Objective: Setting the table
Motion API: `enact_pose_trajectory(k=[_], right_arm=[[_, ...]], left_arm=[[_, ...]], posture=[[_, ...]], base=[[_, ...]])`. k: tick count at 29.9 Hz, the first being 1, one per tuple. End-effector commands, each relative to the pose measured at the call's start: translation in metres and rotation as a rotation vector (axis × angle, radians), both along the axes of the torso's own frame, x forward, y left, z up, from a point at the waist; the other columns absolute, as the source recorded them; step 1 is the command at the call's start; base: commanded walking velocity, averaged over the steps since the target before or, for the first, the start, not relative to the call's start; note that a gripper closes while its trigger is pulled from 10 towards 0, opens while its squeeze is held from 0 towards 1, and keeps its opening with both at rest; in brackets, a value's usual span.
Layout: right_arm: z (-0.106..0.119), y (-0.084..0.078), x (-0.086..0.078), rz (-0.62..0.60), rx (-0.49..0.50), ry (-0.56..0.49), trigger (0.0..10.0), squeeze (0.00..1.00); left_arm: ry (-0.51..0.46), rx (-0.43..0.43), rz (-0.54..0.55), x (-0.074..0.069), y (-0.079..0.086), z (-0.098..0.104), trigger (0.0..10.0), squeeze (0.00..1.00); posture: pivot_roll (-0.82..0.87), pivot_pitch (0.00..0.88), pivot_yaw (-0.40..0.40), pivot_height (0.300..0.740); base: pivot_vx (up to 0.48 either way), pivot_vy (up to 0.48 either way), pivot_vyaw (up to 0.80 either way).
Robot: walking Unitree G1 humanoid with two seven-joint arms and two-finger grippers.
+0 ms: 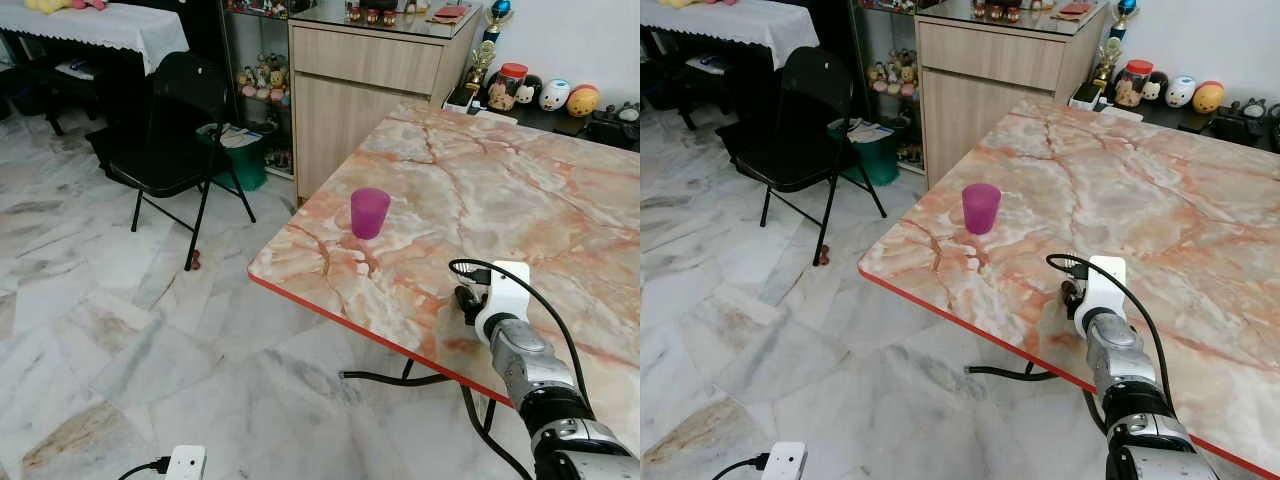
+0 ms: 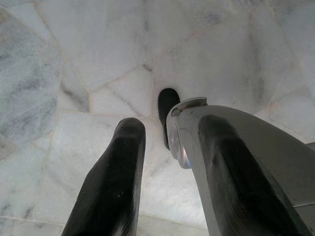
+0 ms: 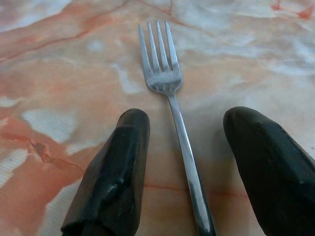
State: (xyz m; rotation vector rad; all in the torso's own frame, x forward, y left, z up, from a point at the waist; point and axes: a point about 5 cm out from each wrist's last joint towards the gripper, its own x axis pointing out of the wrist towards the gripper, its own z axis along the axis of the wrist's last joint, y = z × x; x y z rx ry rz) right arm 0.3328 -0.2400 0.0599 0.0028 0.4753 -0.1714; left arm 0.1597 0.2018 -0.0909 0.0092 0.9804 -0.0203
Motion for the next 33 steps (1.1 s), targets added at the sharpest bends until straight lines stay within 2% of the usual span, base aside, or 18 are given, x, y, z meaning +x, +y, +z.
enact_pose_trajectory(k=[1,2,3,4,5,6,23,33], right_arm=[[-0.001,-0.004,-0.001,-0.020,0.004,0.017,9.0,0.00],[-0.002,-0.005,-0.002,-0.022,0.005,0.022,9.0,0.00],[-0.003,-0.006,-0.002,-0.024,0.003,0.029,8.4,0.00],[-0.004,-0.006,-0.003,-0.025,0.003,0.034,3.0,0.00],[-0.005,-0.006,-0.004,-0.025,0.002,0.037,3.0,0.00],[-0.007,-0.006,-0.005,-0.021,0.000,0.043,0.0,0.00],[-0.009,0.005,-0.004,0.026,0.015,0.027,0.0,0.00],[-0.005,0.010,-0.002,0.048,0.031,-0.020,0.0,0.00]], left_arm=[[0.009,0.007,0.004,-0.002,0.003,0.000,10.0,0.00],[0.009,0.007,0.004,-0.002,0.003,0.000,10.0,0.00],[0.010,0.007,0.004,-0.002,0.003,0.000,10.0,0.00],[0.010,0.006,0.004,-0.002,0.003,0.000,10.0,0.00],[0.010,0.005,0.005,-0.002,0.003,0.000,10.0,0.00],[0.012,0.003,0.004,-0.002,0.003,-0.001,10.0,0.00],[0.010,0.002,0.004,-0.002,0.004,0.000,10.0,0.00],[0.011,0.000,0.003,-0.002,0.003,0.000,10.0,0.00]], posture=[[0.03,0.000,-0.009,0.736],[0.03,0.000,-0.009,0.736],[0.03,0.000,-0.009,0.736],[0.03,0.000,-0.009,0.736],[0.03,0.000,-0.009,0.736],[0.03,0.000,-0.008,0.736],[0.03,0.000,-0.008,0.736],[0.03,0.000,-0.011,0.736]], base=[[0.000,0.000,0.00],[0.000,0.000,0.00],[0.000,0.000,0.00],[0.000,0.000,0.00],[0.000,0.000,0.00],[0.000,0.000,0.00],[0.000,0.000,0.00],[0.000,0.000,0.00]])
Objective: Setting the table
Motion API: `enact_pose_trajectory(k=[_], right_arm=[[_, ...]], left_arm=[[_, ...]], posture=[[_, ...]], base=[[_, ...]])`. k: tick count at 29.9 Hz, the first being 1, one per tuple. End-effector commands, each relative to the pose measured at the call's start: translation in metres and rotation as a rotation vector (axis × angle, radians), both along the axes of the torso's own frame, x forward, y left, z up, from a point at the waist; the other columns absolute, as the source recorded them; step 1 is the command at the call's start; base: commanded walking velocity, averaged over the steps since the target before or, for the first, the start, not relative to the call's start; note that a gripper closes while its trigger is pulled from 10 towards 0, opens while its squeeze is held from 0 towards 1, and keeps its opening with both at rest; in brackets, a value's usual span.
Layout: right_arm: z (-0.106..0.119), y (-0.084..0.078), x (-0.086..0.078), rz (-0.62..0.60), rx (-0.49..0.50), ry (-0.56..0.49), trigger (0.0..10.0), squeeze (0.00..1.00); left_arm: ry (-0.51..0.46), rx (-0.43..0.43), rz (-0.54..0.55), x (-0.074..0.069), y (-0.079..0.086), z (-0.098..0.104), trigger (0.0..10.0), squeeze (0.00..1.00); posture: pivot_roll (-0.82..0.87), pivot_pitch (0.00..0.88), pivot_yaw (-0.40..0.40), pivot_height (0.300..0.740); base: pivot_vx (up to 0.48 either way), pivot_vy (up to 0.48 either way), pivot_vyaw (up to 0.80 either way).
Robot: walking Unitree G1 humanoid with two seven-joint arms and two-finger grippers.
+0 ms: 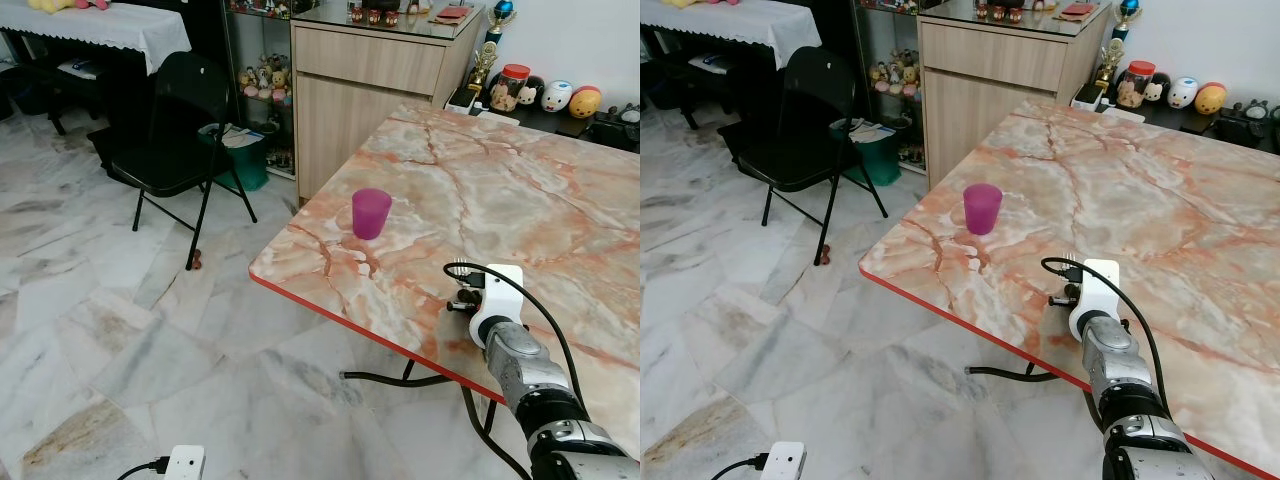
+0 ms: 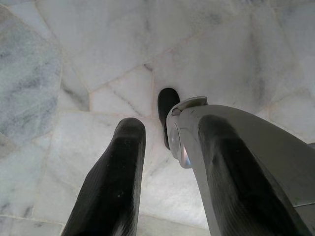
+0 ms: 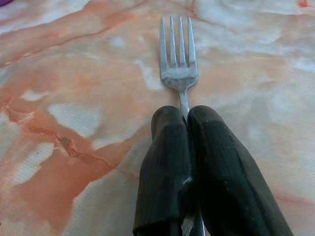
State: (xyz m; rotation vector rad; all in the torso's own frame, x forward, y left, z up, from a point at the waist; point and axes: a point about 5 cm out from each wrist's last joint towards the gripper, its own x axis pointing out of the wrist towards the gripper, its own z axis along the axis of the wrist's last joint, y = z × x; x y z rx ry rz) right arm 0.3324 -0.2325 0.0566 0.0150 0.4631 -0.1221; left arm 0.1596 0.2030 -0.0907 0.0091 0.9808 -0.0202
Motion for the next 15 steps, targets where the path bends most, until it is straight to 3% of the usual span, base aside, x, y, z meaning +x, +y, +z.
enact_pose_trajectory(k=[1,7,8,9,10,11,12,15], right_arm=[[-0.002,0.003,-0.001,0.003,0.010,-0.008,0.0,0.00],[0.004,0.004,0.000,0.009,-0.025,-0.066,0.0,0.00],[0.010,0.006,0.002,0.022,-0.034,-0.123,0.8,0.00],[0.015,0.007,0.004,0.027,-0.019,-0.166,7.2,0.00],[0.024,0.010,0.006,0.029,0.010,-0.253,10.0,0.00],[0.028,0.010,0.006,0.028,0.020,-0.289,10.0,0.00],[0.038,0.011,0.005,0.019,-0.002,-0.392,10.0,0.00],[0.050,0.012,-0.003,-0.012,-0.018,-0.519,10.0,0.00]], left_arm=[[0.010,-0.001,0.003,-0.002,0.002,-0.001,10.0,0.00],[0.010,0.002,0.001,-0.002,0.002,-0.001,10.0,0.00],[0.010,0.003,0.000,-0.002,0.002,0.000,10.0,0.00],[0.010,0.003,-0.001,-0.002,0.002,0.000,10.0,0.00],[0.010,0.004,-0.003,-0.002,0.002,0.000,10.0,0.00],[0.010,0.004,-0.003,-0.002,0.002,0.000,10.0,0.00],[0.009,0.006,-0.004,-0.002,0.002,0.000,10.0,0.00],[0.009,0.008,-0.006,-0.002,0.002,0.000,10.0,0.00]], posture=[[0.03,0.000,-0.011,0.736],[0.03,0.000,-0.010,0.736],[0.03,0.000,-0.010,0.736],[0.03,0.000,-0.010,0.736],[0.03,0.000,-0.010,0.736],[0.03,0.000,-0.010,0.736],[0.03,0.000,-0.011,0.736],[0.03,0.000,-0.012,0.736]], base=[[0.000,0.000,0.00],[0.000,0.000,0.00],[0.000,0.000,0.00],[0.000,0.000,0.00],[0.000,0.000,0.00],[0.000,0.000,0.00],[0.000,0.000,0.00],[0.000,0.000,0.00]])
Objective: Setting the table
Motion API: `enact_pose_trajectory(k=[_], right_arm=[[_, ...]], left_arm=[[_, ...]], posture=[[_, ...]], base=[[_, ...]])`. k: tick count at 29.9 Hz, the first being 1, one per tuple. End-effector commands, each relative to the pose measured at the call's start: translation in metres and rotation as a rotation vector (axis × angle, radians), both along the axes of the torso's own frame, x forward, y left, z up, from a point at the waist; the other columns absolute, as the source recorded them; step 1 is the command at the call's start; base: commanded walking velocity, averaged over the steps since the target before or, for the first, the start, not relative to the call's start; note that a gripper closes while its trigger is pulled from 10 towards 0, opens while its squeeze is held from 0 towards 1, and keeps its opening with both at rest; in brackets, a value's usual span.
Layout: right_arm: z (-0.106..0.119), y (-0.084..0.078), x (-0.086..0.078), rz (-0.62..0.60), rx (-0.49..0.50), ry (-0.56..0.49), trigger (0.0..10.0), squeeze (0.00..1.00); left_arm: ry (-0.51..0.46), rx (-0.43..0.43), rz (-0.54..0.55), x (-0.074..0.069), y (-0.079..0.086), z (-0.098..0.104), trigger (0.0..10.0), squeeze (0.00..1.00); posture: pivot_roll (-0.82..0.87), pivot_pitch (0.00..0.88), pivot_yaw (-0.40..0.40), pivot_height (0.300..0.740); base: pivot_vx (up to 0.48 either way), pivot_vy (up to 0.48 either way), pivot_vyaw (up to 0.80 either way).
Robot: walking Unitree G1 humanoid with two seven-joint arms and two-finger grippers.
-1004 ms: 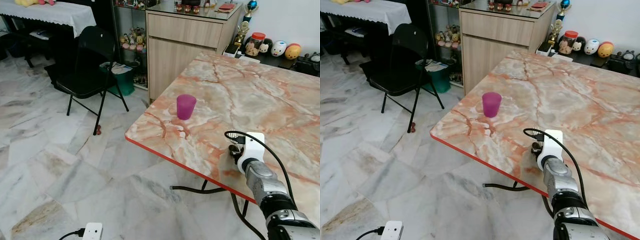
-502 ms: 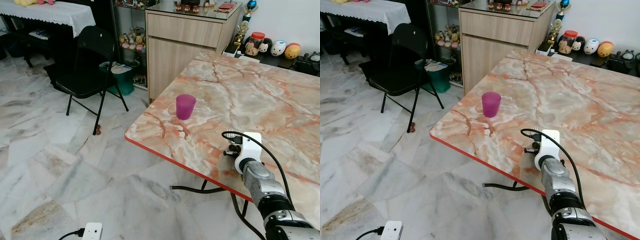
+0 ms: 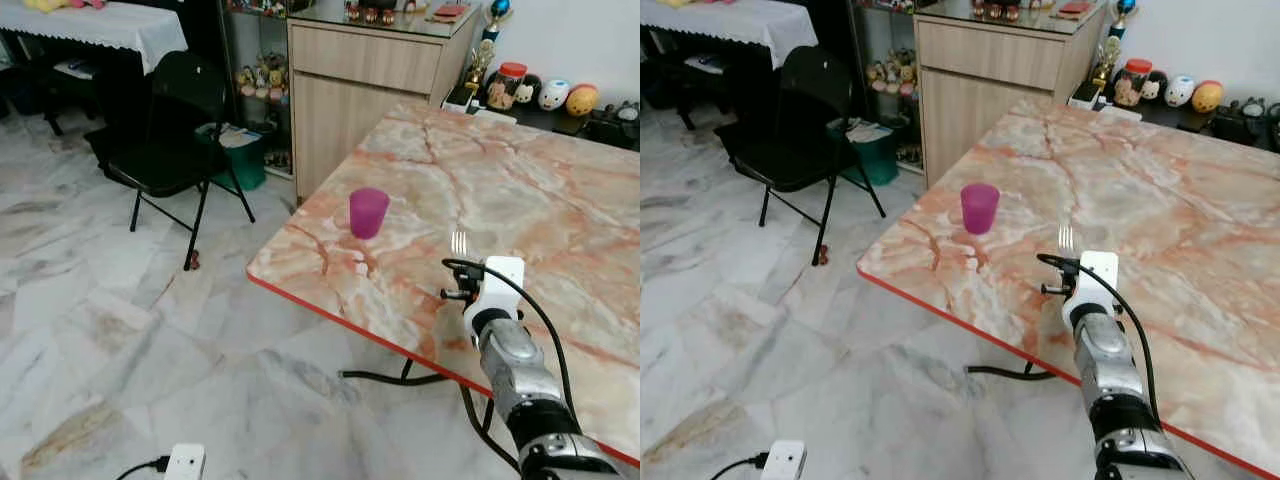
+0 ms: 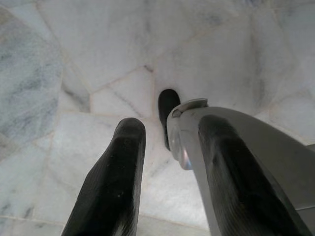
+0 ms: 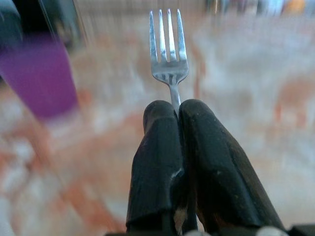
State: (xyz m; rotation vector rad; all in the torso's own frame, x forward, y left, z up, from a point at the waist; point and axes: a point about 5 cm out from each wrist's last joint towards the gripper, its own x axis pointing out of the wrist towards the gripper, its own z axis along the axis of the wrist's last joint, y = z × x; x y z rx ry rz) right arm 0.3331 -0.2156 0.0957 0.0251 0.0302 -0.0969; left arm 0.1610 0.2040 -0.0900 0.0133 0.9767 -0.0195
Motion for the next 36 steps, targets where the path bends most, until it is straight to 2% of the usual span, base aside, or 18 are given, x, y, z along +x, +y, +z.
enact_pose_trajectory(k=[1,3,6,11,15,18,25,29,32,36], right_arm=[[0.012,-0.004,-0.006,-0.038,-0.013,-0.106,10.0,0.00],[0.013,-0.004,-0.007,-0.041,-0.023,-0.118,10.0,0.00],[0.017,0.001,-0.021,-0.039,-0.077,-0.195,10.0,0.00],[0.026,0.012,-0.033,0.029,-0.067,-0.272,10.0,0.00],[0.034,0.012,-0.035,0.032,-0.061,-0.306,10.0,0.00],[0.037,0.012,-0.033,0.034,-0.087,-0.305,10.0,0.00],[0.042,0.019,-0.029,0.044,-0.070,-0.316,10.0,0.00],[0.042,0.017,-0.027,0.009,-0.099,-0.296,10.0,0.00],[0.043,0.015,-0.027,0.002,-0.063,-0.306,10.0,0.00],[0.044,0.014,-0.027,-0.005,-0.063,-0.305,10.0,0.00]], left_arm=[[0.013,0.005,-0.005,-0.003,0.001,-0.001,10.0,0.00],[0.012,0.005,-0.005,-0.003,0.001,-0.001,10.0,0.00],[0.011,0.011,-0.015,-0.003,0.001,-0.001,10.0,0.00],[0.006,0.017,-0.023,-0.002,0.001,-0.001,10.0,0.00],[0.005,0.018,-0.024,-0.002,0.001,-0.001,10.0,0.00],[0.006,0.017,-0.026,-0.003,0.000,-0.001,10.0,0.00],[0.005,0.015,-0.027,-0.003,0.000,-0.001,10.0,0.00],[0.004,0.014,-0.029,-0.003,-0.001,-0.001,10.0,0.00],[0.004,0.014,-0.030,-0.004,-0.001,-0.001,10.0,0.00],[0.004,0.014,-0.033,-0.004,-0.001,-0.001,10.0,0.00]], posture=[[0.03,0.000,-0.012,0.736],[0.03,0.000,-0.012,0.736],[0.02,0.000,-0.015,0.736],[0.02,0.000,-0.014,0.736],[0.01,0.000,-0.018,0.736],[0.01,0.000,-0.019,0.736],[0.01,0.000,-0.021,0.736],[0.01,0.000,-0.021,0.736],[0.01,0.000,-0.020,0.736],[0.01,0.000,-0.020,0.736]], base=[[0.000,0.000,0.00],[0.000,0.000,0.00],[0.000,0.000,0.00],[0.000,-0.230,0.00],[0.000,-0.428,0.00],[0.000,-0.442,0.00],[0.000,-0.459,0.00],[0.000,-0.476,0.00],[0.000,-0.480,-0.74],[0.000,-0.474,-0.73]])
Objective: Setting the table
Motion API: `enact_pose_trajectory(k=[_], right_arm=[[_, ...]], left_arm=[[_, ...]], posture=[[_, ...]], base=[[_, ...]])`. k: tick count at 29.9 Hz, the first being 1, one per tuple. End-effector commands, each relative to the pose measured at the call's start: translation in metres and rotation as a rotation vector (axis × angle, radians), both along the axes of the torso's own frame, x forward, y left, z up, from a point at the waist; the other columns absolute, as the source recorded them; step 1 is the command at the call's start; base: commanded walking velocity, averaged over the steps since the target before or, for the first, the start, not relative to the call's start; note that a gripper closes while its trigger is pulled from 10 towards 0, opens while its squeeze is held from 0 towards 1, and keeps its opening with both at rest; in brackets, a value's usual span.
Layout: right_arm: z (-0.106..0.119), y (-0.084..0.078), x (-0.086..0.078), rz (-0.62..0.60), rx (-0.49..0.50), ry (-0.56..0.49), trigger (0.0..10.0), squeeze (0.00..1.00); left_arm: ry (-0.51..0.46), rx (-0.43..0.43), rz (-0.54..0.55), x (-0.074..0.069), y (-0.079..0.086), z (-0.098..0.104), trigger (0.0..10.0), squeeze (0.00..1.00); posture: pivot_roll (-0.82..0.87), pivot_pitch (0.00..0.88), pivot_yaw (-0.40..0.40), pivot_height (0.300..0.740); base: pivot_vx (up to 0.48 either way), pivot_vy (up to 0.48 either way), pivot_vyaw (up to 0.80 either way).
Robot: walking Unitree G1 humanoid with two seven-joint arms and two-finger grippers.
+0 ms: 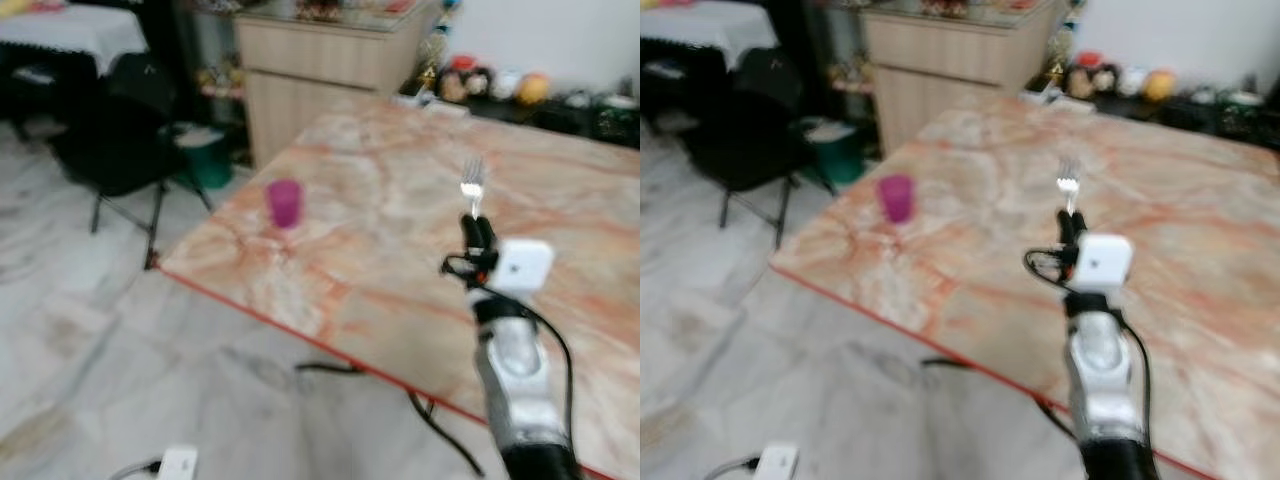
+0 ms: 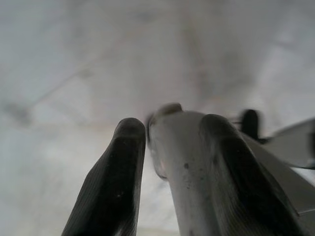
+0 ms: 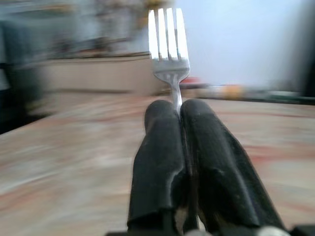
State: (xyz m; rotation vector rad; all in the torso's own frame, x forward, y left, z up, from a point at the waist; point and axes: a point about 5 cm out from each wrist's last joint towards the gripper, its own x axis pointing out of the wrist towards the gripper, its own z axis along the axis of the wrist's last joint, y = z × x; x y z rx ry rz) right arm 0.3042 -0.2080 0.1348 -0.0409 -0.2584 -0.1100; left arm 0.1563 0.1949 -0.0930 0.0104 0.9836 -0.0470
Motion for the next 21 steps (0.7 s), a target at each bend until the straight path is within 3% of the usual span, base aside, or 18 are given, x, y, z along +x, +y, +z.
enact_pose_trajectory(k=[1,14,21], right_arm=[[0.0047,0.0065,0.0013,0.014,0.013,-0.020,10.0,0.00],[0.0054,0.0086,0.0024,-0.001,0.016,-0.013,10.0,0.00],[0.0113,0.0079,0.0015,0.007,0.001,-0.046,10.0,0.00]], left_arm=[[-0.004,0.028,-0.011,0.0011,0.0082,0.0018,10.0,0.00],[-0.010,0.022,-0.003,0.0034,0.0080,0.0027,10.0,0.00],[-0.010,0.022,0.001,0.0045,0.0078,0.0029,10.0,0.00]], posture=[[0.01,0.000,-0.018,0.736],[0.01,0.000,-0.022,0.736],[0.00,0.000,-0.024,0.736]], base=[[0.000,-0.337,-0.73],[0.000,-0.347,-0.72],[0.000,-0.352,0.00]])
